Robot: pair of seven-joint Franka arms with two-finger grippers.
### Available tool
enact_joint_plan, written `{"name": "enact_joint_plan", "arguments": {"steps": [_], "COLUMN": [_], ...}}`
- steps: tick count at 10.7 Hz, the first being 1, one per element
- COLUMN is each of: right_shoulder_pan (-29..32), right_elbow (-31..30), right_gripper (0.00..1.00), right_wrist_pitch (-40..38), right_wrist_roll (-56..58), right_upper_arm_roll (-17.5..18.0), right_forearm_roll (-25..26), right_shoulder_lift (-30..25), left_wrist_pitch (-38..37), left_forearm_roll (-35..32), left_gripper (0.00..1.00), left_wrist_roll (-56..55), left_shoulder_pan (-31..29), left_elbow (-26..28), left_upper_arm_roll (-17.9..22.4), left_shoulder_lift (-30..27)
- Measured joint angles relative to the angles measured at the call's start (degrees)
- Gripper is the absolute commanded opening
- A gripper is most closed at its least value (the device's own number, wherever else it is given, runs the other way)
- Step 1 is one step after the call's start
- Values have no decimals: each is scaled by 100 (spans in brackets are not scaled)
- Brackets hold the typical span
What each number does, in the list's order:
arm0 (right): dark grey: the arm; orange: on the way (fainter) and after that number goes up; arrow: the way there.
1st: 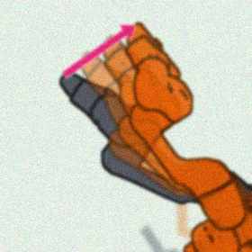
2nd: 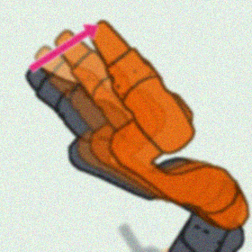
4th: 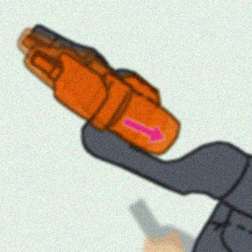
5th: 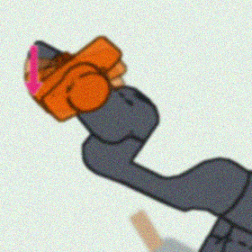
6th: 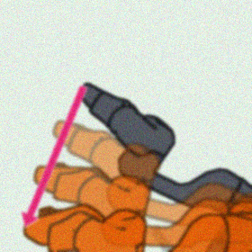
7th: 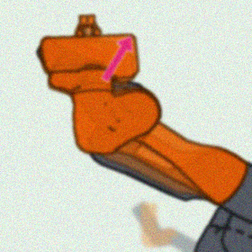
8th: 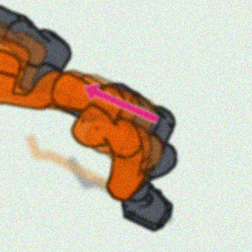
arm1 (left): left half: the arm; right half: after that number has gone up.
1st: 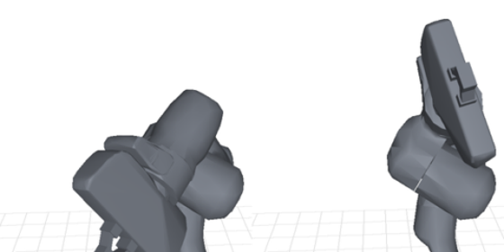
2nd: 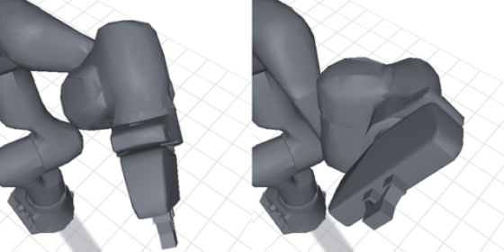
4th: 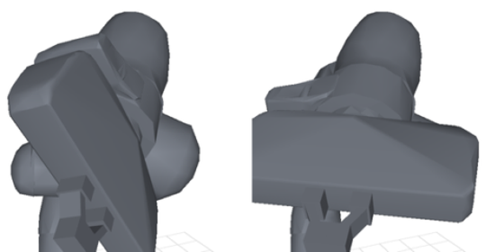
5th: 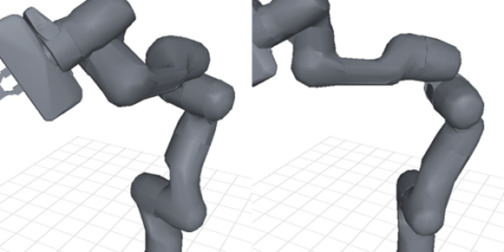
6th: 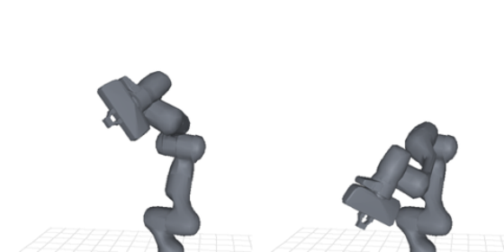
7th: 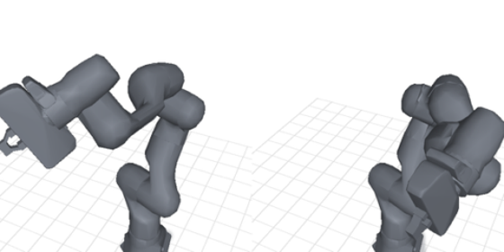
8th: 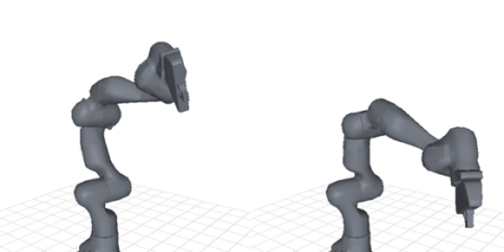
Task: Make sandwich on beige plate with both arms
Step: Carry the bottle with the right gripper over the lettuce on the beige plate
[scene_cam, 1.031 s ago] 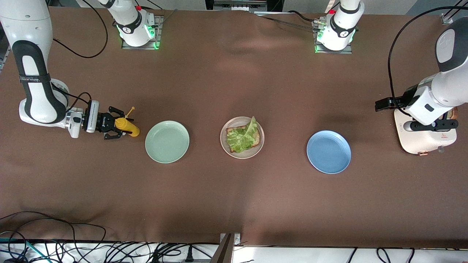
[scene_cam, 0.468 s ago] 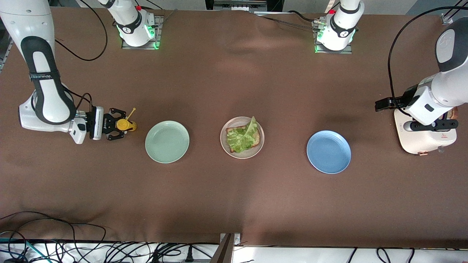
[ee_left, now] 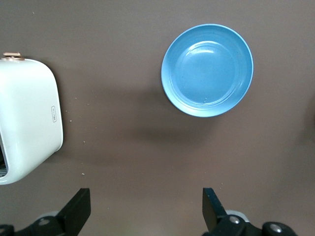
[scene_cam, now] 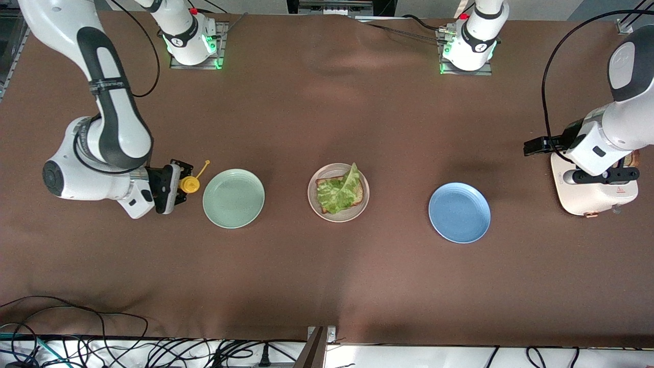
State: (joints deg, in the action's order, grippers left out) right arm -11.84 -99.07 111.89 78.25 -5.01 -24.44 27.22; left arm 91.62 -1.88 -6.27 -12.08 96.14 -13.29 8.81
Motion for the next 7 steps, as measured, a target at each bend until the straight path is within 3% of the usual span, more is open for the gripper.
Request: {"name": "enact_joint_plan", "arguments": {"steps": [3,7], "right_shoulder_pan": [-878,-2070], "right_elbow": [598,1566], "right_gripper": [0,0], "right_wrist_pitch": [35,35], "right_wrist_roll": [-1236,-2604], "right_upper_arm_roll": [-22,-234], "right_forearm_roll": [771,2350], "right_shoulder_lift": [215,912], "left_wrist_pitch": [0,0], "left_forearm_roll": [0,0], "left_gripper": [100,100], "left_wrist_roll": [0,0], "left_shoulder_pan": [-1,-59], "left_elbow": [3,11], "left_upper_arm_roll": [0,9], "left_shoulder_lift": [2,4]}}
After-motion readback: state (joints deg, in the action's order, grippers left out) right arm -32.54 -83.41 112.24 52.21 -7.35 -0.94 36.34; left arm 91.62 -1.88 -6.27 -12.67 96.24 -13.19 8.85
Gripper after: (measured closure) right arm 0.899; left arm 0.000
